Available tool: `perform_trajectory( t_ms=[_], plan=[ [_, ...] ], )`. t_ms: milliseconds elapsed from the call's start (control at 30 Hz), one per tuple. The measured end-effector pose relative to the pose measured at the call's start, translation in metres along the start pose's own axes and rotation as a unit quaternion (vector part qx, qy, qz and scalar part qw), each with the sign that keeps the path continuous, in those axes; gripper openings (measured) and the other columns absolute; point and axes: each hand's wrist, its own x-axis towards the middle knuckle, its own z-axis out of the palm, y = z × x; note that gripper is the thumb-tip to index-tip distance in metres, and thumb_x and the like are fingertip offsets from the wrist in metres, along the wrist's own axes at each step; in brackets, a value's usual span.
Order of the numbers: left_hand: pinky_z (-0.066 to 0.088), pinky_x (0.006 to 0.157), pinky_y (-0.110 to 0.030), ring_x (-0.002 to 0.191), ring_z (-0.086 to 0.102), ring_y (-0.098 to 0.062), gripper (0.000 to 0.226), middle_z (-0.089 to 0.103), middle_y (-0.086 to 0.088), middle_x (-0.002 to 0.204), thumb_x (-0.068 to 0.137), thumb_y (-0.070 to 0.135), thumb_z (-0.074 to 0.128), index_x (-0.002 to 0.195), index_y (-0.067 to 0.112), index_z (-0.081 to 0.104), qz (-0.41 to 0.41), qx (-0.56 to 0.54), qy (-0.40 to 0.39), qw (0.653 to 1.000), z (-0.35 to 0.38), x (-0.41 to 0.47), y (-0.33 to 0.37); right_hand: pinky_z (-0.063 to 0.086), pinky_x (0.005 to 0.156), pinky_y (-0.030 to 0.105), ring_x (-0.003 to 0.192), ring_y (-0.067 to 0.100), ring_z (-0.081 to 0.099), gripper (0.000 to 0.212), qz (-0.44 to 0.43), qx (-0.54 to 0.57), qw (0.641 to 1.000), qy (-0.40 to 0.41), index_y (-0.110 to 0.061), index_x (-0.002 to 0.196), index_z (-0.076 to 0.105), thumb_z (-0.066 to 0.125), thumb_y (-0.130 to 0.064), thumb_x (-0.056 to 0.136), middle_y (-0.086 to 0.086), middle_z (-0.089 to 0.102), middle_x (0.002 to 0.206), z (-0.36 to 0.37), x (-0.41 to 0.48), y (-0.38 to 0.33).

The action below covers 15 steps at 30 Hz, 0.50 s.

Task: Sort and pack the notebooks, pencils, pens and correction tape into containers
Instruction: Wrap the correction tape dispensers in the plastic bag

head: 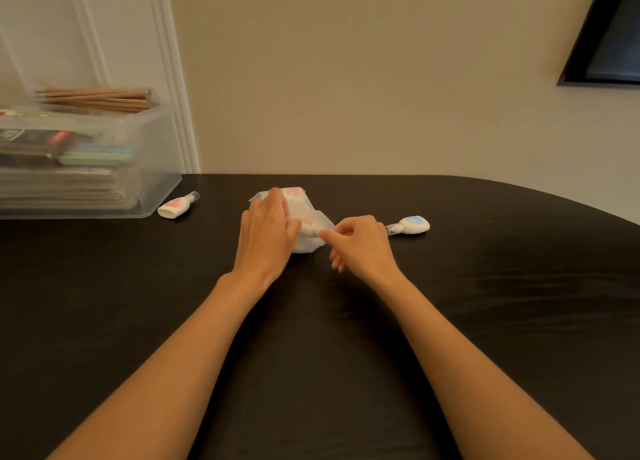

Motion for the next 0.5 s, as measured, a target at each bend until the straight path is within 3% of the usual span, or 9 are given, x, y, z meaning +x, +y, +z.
perform_trajectory(
  t_ms=[133,267,367,500],
  plan=[
    [0.036,0.084,-0.032,0.104,0.044,-0.024,0.027,0.045,-0.003,0.1,0.081,0.022,0.062,0.095,0.016,0.039,-0.032,0.043,-0.031,0.998,0.001,0.004,-0.004,0.046,0.048,0.009,0.041,0.004,0.055,0.025,-0.04,-0.058,0.997,-0.002,-0.004,0.086,0.066,0.06,-0.028,0.09,0.008,0.065,0.063,0.011,-0.004,0.001],
    [0.038,0.092,-0.038,0.114,0.046,-0.028,0.046,0.048,-0.011,0.125,0.086,0.023,0.058,0.125,0.01,0.038,-0.086,0.102,-0.066,0.989,0.008,0.007,-0.011,0.053,0.063,0.026,0.049,0.012,0.057,0.023,-0.037,-0.071,0.996,0.037,-0.001,0.085,0.066,0.062,-0.024,0.088,0.011,0.065,0.067,0.012,-0.001,0.005],
    [0.04,0.085,-0.036,0.105,0.052,-0.03,0.026,0.054,-0.014,0.118,0.09,0.012,0.048,0.116,0.007,0.047,-0.078,0.123,-0.058,0.988,0.011,0.012,-0.011,0.053,0.067,0.036,0.062,0.026,0.063,0.024,-0.052,-0.083,0.993,0.062,-0.001,0.079,0.068,0.06,-0.022,0.088,0.015,0.066,0.068,0.016,-0.001,0.004],
    [0.042,0.081,-0.033,0.099,0.054,-0.027,0.014,0.057,-0.013,0.111,0.091,0.005,0.047,0.102,0.005,0.054,-0.032,0.107,-0.007,0.994,0.012,0.016,-0.012,0.041,0.058,0.023,0.061,0.014,0.05,0.027,-0.053,-0.134,0.986,0.082,-0.004,0.077,0.067,0.057,-0.025,0.09,0.011,0.061,0.074,0.022,0.001,0.002]
  ],
)
